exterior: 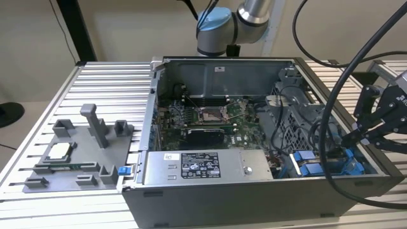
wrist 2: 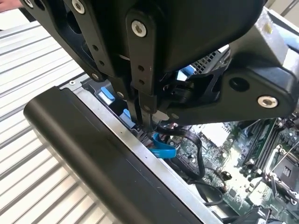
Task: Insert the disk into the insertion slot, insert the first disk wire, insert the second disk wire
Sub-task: 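Insert the second disk wire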
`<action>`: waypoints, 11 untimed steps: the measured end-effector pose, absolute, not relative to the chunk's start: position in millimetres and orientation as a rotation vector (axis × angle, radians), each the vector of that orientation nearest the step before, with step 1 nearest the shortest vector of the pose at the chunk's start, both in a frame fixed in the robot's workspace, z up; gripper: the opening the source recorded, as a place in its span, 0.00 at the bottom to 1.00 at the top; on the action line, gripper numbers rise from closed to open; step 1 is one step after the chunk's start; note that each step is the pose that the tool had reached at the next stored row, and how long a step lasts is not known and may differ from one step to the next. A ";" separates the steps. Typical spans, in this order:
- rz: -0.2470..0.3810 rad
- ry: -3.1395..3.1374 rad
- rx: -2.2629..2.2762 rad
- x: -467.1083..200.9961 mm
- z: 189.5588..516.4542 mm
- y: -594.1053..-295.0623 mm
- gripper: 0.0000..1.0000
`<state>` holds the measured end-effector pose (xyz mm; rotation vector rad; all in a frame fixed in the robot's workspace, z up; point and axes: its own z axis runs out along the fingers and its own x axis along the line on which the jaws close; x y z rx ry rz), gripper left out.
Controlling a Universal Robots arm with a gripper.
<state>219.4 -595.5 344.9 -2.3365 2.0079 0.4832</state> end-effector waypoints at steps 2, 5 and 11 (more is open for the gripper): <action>0.489 2.010 -2.338 219.3 344.9 -595.5 0.00; 0.494 2.012 -2.338 219.3 344.5 -595.5 1.00; 0.501 2.014 -2.340 219.3 342.7 -595.5 1.00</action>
